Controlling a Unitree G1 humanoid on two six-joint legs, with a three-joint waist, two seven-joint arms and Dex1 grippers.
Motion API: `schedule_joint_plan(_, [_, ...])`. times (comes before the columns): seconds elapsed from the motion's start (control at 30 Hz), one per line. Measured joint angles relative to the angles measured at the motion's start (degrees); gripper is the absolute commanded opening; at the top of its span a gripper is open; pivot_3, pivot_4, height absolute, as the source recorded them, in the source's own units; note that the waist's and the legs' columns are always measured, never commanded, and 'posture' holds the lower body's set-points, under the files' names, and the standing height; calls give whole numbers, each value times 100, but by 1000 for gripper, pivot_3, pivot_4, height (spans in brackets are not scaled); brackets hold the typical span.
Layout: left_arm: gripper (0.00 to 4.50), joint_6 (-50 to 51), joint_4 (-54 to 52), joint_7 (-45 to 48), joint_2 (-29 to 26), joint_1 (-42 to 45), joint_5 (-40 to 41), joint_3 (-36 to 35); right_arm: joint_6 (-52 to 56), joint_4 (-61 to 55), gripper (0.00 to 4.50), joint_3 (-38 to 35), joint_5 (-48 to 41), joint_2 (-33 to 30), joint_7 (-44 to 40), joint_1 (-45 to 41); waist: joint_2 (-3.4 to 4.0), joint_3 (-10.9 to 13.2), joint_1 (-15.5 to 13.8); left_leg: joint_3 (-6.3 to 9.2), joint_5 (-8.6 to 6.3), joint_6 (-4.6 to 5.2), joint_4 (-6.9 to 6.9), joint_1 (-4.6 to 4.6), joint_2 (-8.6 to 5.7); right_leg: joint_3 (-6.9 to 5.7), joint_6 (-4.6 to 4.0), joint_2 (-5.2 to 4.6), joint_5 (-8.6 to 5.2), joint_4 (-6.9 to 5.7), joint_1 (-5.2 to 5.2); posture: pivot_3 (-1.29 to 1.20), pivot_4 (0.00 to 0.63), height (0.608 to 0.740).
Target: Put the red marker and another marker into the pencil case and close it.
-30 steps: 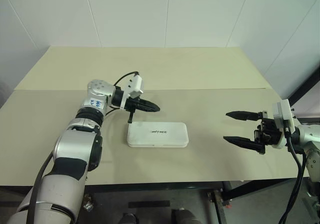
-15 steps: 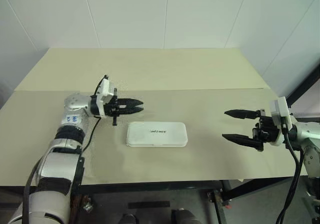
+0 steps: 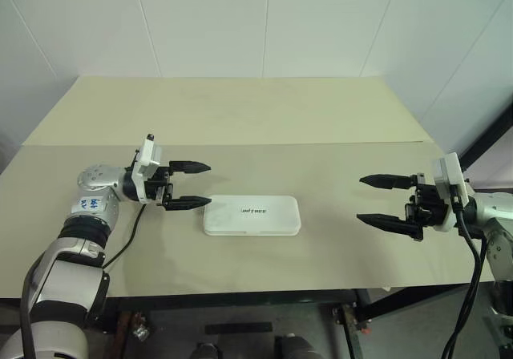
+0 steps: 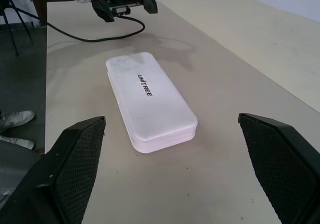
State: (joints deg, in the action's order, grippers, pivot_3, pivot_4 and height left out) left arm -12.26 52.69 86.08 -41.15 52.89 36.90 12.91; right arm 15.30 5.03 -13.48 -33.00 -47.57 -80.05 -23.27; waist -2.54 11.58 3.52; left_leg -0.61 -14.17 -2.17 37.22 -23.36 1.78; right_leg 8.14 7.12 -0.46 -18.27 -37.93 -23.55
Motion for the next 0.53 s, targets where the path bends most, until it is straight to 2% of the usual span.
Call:
schedule_joint_plan(0.17, [4462,-378,124,0,23,15,-20,-240,11,33,4500,-23,13,-140,-1,1,0,0,-17,-1,0,0,3,0,-2,0,-1,-2,0,2,3,0,150,740])
schedule_joint_plan(0.33, [4462,-435,111,0,29,-11,-108,-30,54,61,4500,-35,16,-169,123,-5,0,0,-13,-2,0,0,2,0,-2,1,-1,-1,0,2,1,0,150,740])
schedule_joint_plan(0.53, [4462,-434,118,0,199,-29,-140,6,315,-800,4500,-108,-242,-146,432,564,0,0,-25,0,0,0,-2,-3,-1,0,-4,0,-2,5,-1,0,150,740])
